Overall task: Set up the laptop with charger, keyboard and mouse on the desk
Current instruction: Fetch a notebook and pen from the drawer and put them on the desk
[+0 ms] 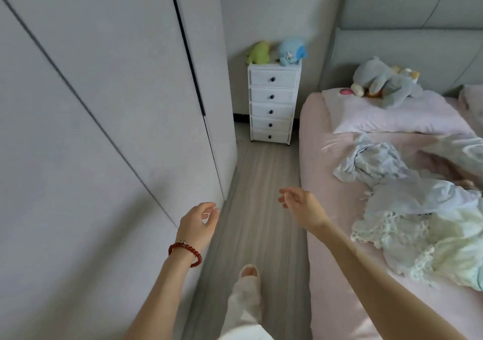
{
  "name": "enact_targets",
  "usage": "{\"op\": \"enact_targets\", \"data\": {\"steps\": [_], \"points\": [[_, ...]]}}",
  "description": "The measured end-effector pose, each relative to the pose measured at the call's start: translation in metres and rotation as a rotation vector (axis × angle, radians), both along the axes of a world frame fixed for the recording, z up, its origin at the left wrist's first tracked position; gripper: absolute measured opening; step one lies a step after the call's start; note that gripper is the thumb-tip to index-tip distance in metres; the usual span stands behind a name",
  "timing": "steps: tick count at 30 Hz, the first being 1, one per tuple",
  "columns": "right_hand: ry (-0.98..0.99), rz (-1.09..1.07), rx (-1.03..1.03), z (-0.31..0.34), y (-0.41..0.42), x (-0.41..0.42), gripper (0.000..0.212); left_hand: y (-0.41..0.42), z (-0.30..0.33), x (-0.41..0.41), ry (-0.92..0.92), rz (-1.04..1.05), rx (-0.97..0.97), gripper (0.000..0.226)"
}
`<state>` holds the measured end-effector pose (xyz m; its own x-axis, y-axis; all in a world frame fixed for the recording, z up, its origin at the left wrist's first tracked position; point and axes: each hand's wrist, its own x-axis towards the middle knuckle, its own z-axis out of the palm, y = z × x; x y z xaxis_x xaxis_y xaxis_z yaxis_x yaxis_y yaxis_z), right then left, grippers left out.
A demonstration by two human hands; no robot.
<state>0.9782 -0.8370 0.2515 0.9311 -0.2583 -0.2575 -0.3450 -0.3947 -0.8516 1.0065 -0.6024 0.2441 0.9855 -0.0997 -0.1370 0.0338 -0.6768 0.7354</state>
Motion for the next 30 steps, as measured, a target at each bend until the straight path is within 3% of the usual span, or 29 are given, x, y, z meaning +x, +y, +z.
{"op": "enact_targets", "data": {"steps": [9, 18, 25, 30], "points": [[0.047, -0.045, -0.071, -0.006, -0.124, 0.281, 0.031, -0.147, -0.010, 0.313, -0.020, -0.104, -0.032, 0.027], [0.067, -0.147, -0.124, -0.014, -0.268, 0.480, 0.030, -0.313, -0.005, 0.547, -0.008, -0.314, -0.011, 0.030], [0.163, -0.064, -0.161, -0.075, -0.373, 0.673, 0.033, -0.415, -0.068, 0.729, 0.125, -0.199, 0.004, 0.031], [0.101, 0.031, -0.412, -0.107, -0.419, 0.790, 0.036, -0.482, -0.111, 0.838, 0.130, -0.031, 0.046, 0.032]]}}
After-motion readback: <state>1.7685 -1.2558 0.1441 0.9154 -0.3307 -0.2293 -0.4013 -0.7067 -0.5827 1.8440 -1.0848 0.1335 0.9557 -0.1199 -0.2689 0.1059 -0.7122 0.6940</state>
